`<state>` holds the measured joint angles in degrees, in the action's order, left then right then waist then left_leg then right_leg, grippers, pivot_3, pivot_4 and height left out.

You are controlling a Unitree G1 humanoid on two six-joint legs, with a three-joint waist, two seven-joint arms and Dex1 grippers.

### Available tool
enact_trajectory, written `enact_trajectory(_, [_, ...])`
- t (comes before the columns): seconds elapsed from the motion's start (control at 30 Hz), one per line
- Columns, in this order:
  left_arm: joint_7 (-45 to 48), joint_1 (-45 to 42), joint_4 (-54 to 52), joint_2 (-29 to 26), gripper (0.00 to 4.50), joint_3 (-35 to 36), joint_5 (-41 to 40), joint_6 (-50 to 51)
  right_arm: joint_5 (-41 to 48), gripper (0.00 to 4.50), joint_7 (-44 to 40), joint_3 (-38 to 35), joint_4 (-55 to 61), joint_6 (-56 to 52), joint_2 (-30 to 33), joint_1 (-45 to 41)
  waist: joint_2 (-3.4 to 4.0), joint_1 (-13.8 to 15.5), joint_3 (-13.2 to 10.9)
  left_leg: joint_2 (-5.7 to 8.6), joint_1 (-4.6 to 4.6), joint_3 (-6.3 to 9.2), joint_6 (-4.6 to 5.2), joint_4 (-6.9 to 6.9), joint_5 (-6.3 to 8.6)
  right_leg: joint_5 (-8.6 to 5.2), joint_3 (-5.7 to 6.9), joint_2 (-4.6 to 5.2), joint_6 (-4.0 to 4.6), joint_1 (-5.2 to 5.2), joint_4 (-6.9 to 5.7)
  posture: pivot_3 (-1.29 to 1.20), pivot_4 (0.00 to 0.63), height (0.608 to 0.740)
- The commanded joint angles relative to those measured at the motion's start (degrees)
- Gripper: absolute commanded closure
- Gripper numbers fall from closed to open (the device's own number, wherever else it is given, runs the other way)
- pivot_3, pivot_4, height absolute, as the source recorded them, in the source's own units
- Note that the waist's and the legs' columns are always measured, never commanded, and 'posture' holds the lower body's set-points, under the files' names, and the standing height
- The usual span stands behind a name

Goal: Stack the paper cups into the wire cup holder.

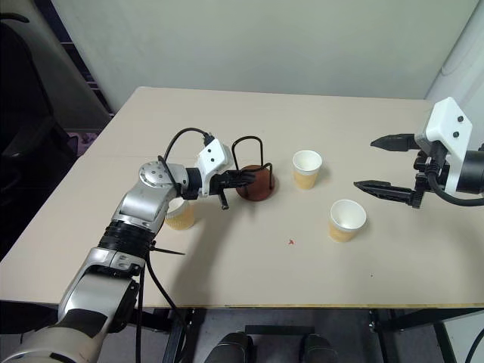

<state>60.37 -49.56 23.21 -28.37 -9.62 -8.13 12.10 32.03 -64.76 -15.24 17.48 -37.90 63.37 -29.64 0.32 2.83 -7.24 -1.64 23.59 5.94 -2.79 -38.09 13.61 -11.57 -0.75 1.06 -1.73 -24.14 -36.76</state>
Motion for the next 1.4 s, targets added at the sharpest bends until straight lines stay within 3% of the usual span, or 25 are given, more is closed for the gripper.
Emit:
enact_trajectory(0.03, [6.17,0.9,-13.85,-1.59,4.47,0.79,-6.74,6.45,0.72,0.13,0.01,-2.07,0.5,1.23,0.96,-0.26,0.0,-0.01,0.0,0.01,0.0,-0.03,0.02,0.0,0.01,-0.02,-0.02,-0.01,-0.04,0.0,0.0,0.0,0.15,0.74])
enact_trajectory(0.3, [7.92,10.55,-32.68,-4.13,4.47,-4.45,-9.93,17.65,1.21,0.13,-1.82,-0.6,3.71,0.6,2.22,3.99,0.01,-0.08,0.01,0.03,-0.22,-0.6,0.27,-0.08,0.34,-0.22,-0.71,-0.09,-0.35,0.01,-0.06,0.0,0.15,0.74])
enact_trajectory(0.53, [2.41,13.78,-35.93,-1.01,4.47,-7.42,-8.57,20.31,-1.05,0.13,-3.66,1.75,6.4,2.28,4.28,9.56,0.01,-0.13,0.01,-0.01,-0.53,-0.45,0.58,-0.17,0.51,-0.22,-1.03,0.0,-0.37,0.22,-0.04,0.0,0.15,0.74])
enact_trajectory(0.83, [2.66,16.19,-36.35,-2.58,4.47,-10.23,-7.03,18.69,-0.41,0.13,-3.24,4.0,7.63,1.61,3.52,7.96,0.01,-0.55,0.01,-0.06,-0.66,-0.54,0.73,-0.16,0.59,-0.25,-1.09,-0.1,-0.37,0.25,-0.06,0.0,0.15,0.74])
enact_trajectory(0.97, [1.21,15.71,-35.34,-2.24,3.28,-10.44,-6.8,20.08,-0.79,0.13,-2.96,5.1,7.01,1.84,3.35,7.04,0.01,-0.62,0.01,-0.05,-0.65,-0.54,0.73,-0.17,0.59,-0.26,-1.12,-0.11,-0.37,0.25,-0.05,0.0,0.15,0.74])
enact_trajectory(1.2, [0.7,17.08,-37.38,-2.86,0.72,-9.56,-6.49,18.87,-2.76,0.13,-3.27,9.12,4.98,3.34,2.63,4.95,0.01,-0.66,0.01,-0.05,-0.65,-0.52,0.72,-0.16,0.59,-0.25,-1.13,-0.1,-0.37,0.25,-0.04,0.0,0.15,0.74])
enact_trajectory(1.4, [-0.17,20.92,-44.91,-5.21,0.72,-2.91,-12.32,21.75,-10.69,0.13,-5.42,18.37,-2.17,9.11,0.99,1.32,0.01,-0.9,0.01,-0.09,-0.66,-0.5,1.04,-0.14,0.78,-0.25,-1.13,-0.1,-0.36,0.23,-0.04,0.0,0.15,0.74])
